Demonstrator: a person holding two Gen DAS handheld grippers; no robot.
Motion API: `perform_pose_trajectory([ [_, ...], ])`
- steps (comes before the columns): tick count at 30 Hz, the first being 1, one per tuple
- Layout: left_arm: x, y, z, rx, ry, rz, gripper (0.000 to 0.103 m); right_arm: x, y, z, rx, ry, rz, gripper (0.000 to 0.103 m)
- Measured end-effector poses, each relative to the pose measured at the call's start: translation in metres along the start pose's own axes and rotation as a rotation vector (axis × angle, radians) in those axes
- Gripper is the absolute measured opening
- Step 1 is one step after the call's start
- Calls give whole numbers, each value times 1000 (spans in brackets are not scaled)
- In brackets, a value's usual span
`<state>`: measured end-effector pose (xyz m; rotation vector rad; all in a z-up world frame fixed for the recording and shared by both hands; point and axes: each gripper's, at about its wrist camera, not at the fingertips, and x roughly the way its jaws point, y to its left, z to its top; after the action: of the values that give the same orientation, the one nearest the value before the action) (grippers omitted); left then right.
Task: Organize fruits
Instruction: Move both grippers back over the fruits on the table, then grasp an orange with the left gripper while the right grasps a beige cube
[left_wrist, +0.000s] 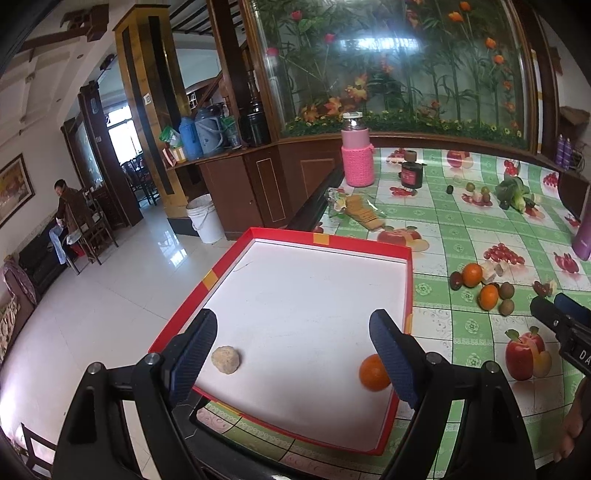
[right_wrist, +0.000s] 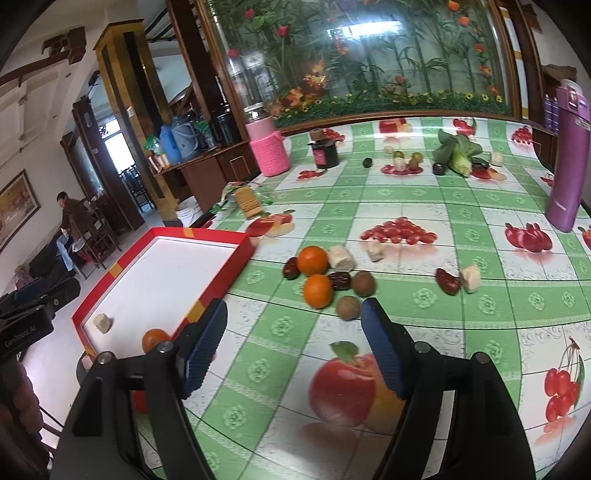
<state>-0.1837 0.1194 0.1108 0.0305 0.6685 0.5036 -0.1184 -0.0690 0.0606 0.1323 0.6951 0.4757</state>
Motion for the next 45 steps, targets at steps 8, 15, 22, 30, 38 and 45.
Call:
perform_pose_trajectory([
  [8, 11, -24, 2, 43, 40, -92, 85, -10, -35, 3, 27, -16, -42, 76],
  [15, 30, -65, 1, 122, 107, -214, 85, -25, -81, -5, 14, 10, -147, 76],
  [22, 47, -102, 1, 185, 164, -289, 85, -22, -103, -5, -8, 89, -149, 76],
  [30, 68, -122, 8, 217, 216, -350, 84, 11, -113, 9, -15, 123, -218, 71],
  [38, 91, -146, 4, 267, 290, -390, 70, 27, -133, 15, 43, 179, -263, 43],
  [45, 106, -156, 4, 254, 343, -421, 68, 45, -131, 21, 12, 223, -274, 36],
])
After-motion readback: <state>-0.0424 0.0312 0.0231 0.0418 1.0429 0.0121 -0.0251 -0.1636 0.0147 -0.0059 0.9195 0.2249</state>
